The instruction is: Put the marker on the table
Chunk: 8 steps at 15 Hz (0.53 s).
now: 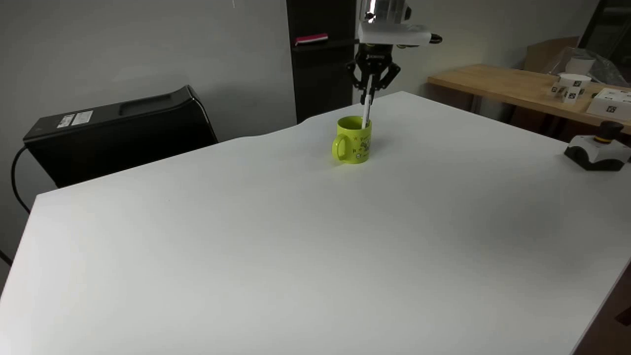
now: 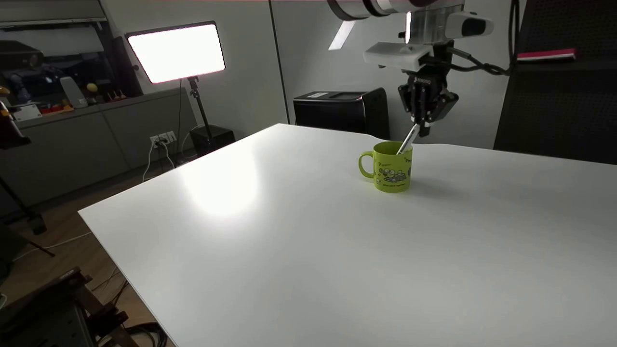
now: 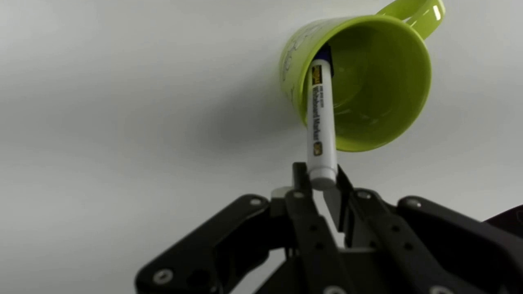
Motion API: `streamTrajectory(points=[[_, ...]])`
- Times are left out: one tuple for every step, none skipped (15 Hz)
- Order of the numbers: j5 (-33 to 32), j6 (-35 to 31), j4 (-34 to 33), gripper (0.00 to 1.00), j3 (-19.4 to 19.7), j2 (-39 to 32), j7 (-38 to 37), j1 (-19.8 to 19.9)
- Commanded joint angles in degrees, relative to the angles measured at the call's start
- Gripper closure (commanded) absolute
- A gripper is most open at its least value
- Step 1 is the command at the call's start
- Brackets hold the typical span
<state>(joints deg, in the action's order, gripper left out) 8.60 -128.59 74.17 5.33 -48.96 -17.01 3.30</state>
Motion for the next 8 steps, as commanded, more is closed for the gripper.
streamTrajectory(points=[[-1.7,3.2,-1.5,0.96,1.1,2.0,-2.7,-1.1],[-2.0,3.9,-2.2,0.96,1.2,2.4,-2.9,-1.3],[-2.2,4.6,-2.9,0.96,1.2,2.8,-3.0,-1.3],[-2.3,5.2,-3.5,0.96,1.2,3.1,-3.2,-1.4],[-2.5,5.8,-4.2,0.96,1.3,3.5,-3.2,-1.6],[-2.8,6.2,-4.8,0.96,1.3,3.8,-3.3,-1.7],[-3.0,6.9,-5.4,0.96,1.2,4.2,-3.4,-1.9],[-3.5,7.4,-6.0,0.96,1.2,4.5,-3.5,-2.1]])
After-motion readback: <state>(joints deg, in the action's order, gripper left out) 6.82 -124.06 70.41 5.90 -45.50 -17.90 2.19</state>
